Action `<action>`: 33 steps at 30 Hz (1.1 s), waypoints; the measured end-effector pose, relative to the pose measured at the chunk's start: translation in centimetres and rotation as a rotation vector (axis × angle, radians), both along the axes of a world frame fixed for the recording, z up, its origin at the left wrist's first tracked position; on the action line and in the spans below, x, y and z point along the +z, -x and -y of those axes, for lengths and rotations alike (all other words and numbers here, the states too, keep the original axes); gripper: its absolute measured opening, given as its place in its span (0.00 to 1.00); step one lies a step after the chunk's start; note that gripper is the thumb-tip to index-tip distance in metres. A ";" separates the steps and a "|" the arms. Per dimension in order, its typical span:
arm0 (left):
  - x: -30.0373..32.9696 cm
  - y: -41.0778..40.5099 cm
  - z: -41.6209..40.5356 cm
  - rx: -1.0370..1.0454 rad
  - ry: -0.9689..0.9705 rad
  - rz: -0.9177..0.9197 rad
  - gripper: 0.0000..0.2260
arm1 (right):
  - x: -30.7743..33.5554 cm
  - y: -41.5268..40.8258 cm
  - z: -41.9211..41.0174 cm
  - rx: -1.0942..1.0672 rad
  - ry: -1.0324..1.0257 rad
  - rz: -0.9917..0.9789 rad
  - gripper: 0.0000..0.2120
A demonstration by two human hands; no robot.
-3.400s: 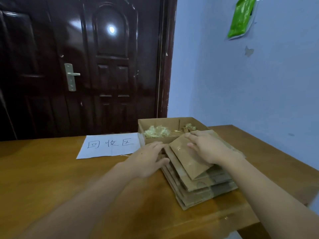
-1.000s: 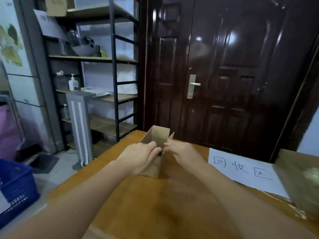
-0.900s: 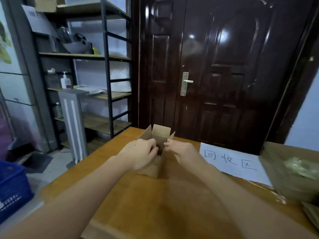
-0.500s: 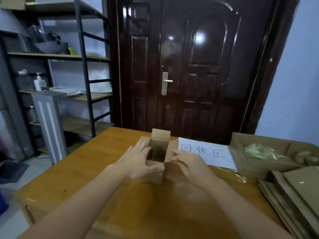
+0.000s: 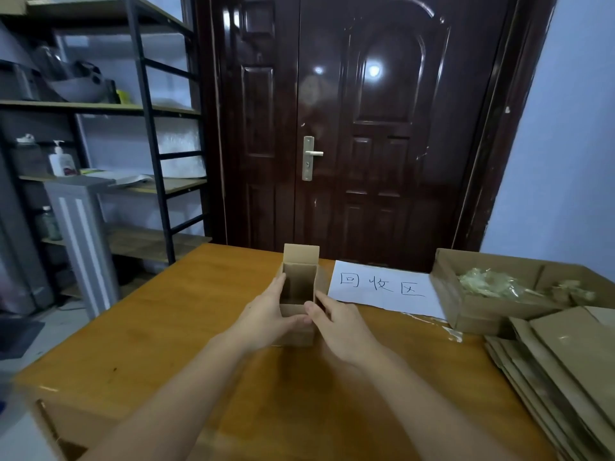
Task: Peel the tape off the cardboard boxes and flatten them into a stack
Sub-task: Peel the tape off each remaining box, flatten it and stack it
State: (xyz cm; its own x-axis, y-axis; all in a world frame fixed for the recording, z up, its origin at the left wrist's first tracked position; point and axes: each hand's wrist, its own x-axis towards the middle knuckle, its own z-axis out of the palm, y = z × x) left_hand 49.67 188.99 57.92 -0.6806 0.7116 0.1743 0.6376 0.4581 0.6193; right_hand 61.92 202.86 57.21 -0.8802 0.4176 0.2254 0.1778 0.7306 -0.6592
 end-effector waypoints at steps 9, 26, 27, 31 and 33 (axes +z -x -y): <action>-1.2 -2.7 0.1 -0.072 0.089 -0.044 0.58 | 2.6 -1.5 -1.6 -0.134 -0.026 0.174 0.45; 3.7 -1.8 -2.0 -0.163 0.123 -0.644 0.17 | 4.2 -3.1 -4.6 -0.037 -0.111 0.301 0.21; 4.0 -1.3 -2.4 -0.177 0.180 -0.663 0.19 | 4.3 -3.2 -4.8 -0.022 -0.121 0.308 0.20; 4.3 0.3 -2.8 -0.138 0.369 -0.574 0.41 | 4.8 -4.4 -6.3 0.052 -0.159 0.372 0.27; 3.7 0.6 -2.8 -0.128 0.331 -0.469 0.50 | 4.8 -5.0 -6.9 0.060 -0.113 0.363 0.30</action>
State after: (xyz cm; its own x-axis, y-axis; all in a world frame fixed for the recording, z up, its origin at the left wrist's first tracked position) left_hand 49.08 191.74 61.64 -0.4896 0.8509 0.1904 0.8719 0.4804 0.0952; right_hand 66.95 209.76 61.99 -0.9332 0.3537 -0.0641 0.3400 0.8109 -0.4762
